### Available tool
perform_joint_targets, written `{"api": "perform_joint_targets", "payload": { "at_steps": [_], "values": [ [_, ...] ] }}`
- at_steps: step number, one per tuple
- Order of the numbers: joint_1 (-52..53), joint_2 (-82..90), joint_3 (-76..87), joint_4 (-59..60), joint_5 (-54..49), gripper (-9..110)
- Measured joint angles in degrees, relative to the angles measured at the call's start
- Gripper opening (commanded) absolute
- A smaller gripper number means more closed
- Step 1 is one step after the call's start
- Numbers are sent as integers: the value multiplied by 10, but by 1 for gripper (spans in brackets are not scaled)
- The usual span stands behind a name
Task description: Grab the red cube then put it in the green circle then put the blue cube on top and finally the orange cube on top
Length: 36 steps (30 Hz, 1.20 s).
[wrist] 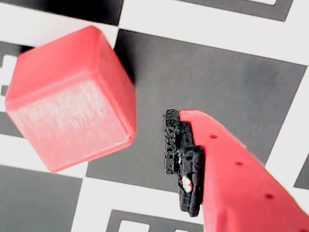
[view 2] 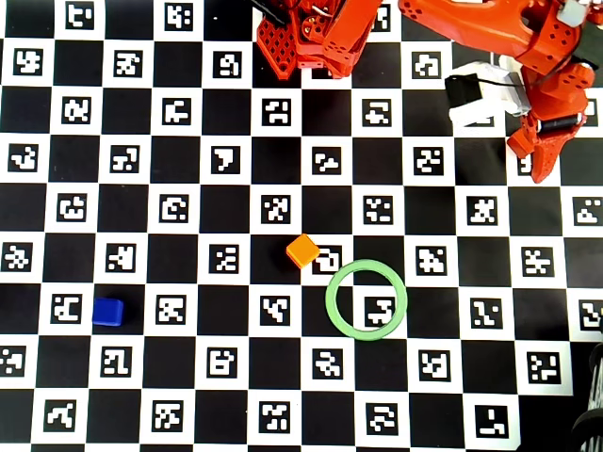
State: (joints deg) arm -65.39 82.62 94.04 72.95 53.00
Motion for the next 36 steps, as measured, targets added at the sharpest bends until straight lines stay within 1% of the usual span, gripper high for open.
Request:
{"api": "perform_joint_targets", "payload": {
  "at_steps": [7, 18, 36],
  "values": [
    [-10, 32, 54, -56, 0, 47],
    [-19, 33, 113, -135, -19, 46],
    [-21, 17, 113, -173, -21, 44]
  ]
}}
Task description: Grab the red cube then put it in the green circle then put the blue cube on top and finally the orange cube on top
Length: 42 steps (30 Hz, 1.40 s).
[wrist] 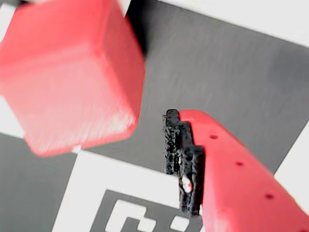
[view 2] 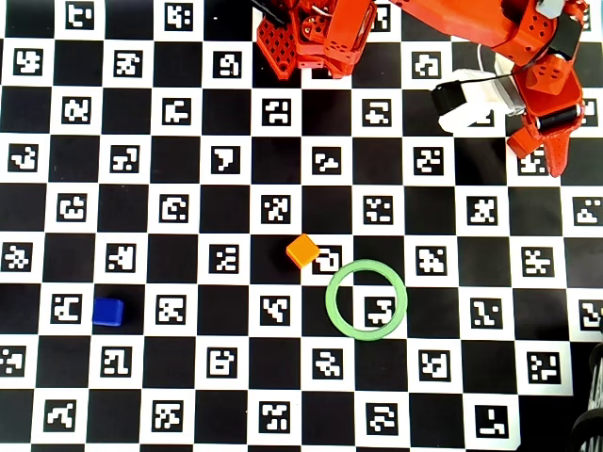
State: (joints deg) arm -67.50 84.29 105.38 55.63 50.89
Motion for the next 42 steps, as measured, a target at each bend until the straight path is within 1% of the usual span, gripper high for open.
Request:
{"api": "perform_joint_targets", "payload": {
  "at_steps": [12, 17, 42],
  "values": [
    [0, -35, 5, -12, -2, 43],
    [0, -38, 5, -12, -18, 43],
    [19, -54, 5, -31, -180, 41]
  ]
}}
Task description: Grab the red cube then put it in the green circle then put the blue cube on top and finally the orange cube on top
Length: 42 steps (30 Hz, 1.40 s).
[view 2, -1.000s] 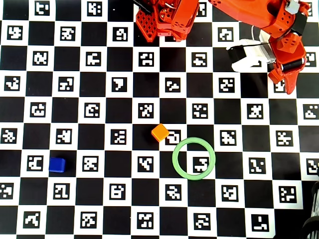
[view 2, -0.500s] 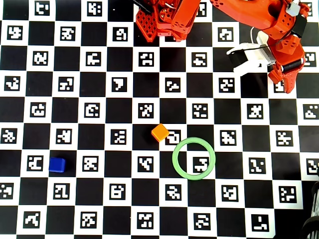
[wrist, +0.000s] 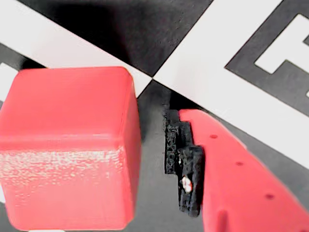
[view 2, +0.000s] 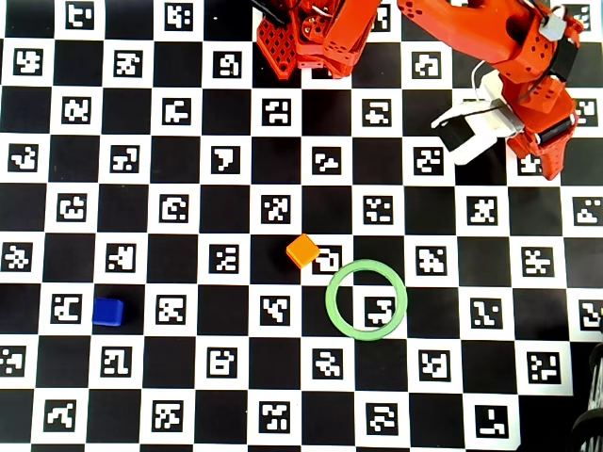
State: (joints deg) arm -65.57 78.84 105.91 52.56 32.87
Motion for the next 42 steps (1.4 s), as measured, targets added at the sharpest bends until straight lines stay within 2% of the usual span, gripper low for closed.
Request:
{"api": "perform_joint_targets", "payload": {
  "at_steps": [24, 36, 42],
  "values": [
    [0, -11, -21, 19, -33, 36],
    [0, -11, -21, 19, -33, 10],
    [0, -11, -21, 19, -18, 7]
  ]
}}
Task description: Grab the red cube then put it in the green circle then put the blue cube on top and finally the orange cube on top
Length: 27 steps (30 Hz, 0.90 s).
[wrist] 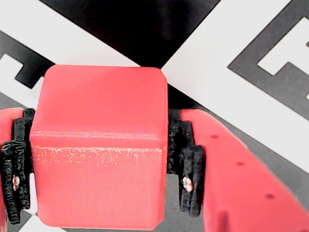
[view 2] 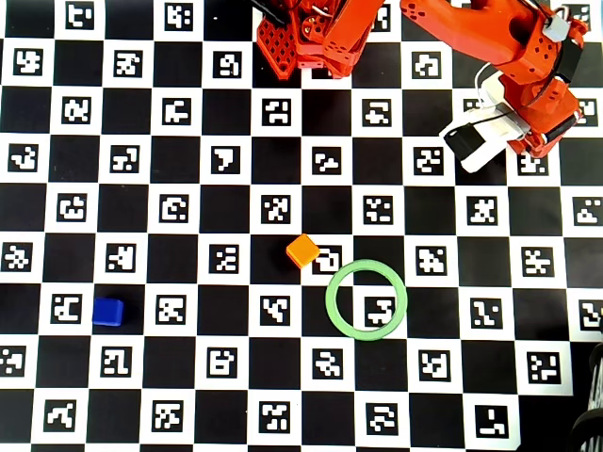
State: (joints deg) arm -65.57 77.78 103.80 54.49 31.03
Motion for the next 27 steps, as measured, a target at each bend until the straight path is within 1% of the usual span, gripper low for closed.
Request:
{"api": "perform_joint_targets", "payload": {
  "at_steps": [6, 12, 16, 22, 27],
  "values": [
    [0, 0, -18, 18, 10, 7],
    [2, 0, -80, 85, 18, 8],
    [26, 0, -131, 134, 13, 8],
    [109, -2, -228, 250, -25, 6],
    [219, -21, -301, 347, -99, 6]
  ]
}}
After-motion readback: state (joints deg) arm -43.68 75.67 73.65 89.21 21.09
